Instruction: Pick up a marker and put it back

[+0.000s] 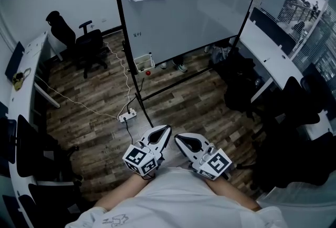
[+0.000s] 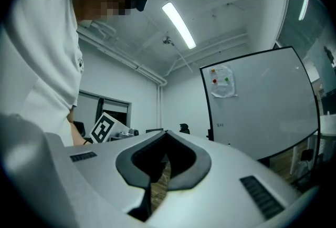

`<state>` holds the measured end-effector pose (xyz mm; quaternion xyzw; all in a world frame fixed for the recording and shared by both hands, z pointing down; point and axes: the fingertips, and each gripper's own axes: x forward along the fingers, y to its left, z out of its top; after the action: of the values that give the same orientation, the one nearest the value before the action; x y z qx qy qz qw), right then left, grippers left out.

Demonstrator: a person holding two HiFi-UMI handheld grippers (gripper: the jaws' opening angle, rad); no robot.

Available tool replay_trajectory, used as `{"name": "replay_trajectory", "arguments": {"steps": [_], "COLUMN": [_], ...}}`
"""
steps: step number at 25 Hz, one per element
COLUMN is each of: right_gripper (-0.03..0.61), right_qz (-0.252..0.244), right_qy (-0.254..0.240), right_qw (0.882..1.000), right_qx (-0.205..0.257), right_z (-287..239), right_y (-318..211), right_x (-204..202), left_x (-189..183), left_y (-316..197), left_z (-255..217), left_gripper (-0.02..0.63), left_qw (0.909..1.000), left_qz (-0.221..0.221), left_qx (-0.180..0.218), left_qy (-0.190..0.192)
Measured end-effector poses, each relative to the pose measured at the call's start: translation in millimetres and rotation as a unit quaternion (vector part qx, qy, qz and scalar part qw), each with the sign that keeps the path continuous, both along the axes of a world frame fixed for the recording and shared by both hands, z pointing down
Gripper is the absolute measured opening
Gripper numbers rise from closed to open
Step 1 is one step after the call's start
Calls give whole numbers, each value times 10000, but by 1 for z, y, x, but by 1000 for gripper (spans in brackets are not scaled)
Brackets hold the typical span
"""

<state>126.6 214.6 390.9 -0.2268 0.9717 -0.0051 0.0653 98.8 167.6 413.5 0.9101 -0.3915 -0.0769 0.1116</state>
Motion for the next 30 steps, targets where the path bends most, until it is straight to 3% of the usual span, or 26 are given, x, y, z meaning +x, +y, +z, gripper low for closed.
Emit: {"name": "replay_trajectory", "arguments": {"steps": [11,18,24,30], "right_gripper": [9,9,9,9], "right_qz": [818,869,903,1008], "right_qy": [-10,55,-221,-151], "right_qw": [9952,9949,9927,9925], "right_qx": [-541,-508,-762,-677], "right_z": [27,29,30,29], "right_y": [-51,-81,-115,-155], "right_x": [50,54,48,34], "left_x": [34,44,36,22], "left_y": [-33,-60,-88,-129], "left_z": [7,11,9,8], "left_gripper": [5,5,5,5], "left_qw": [9999,9992,9991,9985], "left_qz": [154,244,293,378], "left_qx": [-22,117,141,215], "left_qy": [-21,-286,-274,-326]}}
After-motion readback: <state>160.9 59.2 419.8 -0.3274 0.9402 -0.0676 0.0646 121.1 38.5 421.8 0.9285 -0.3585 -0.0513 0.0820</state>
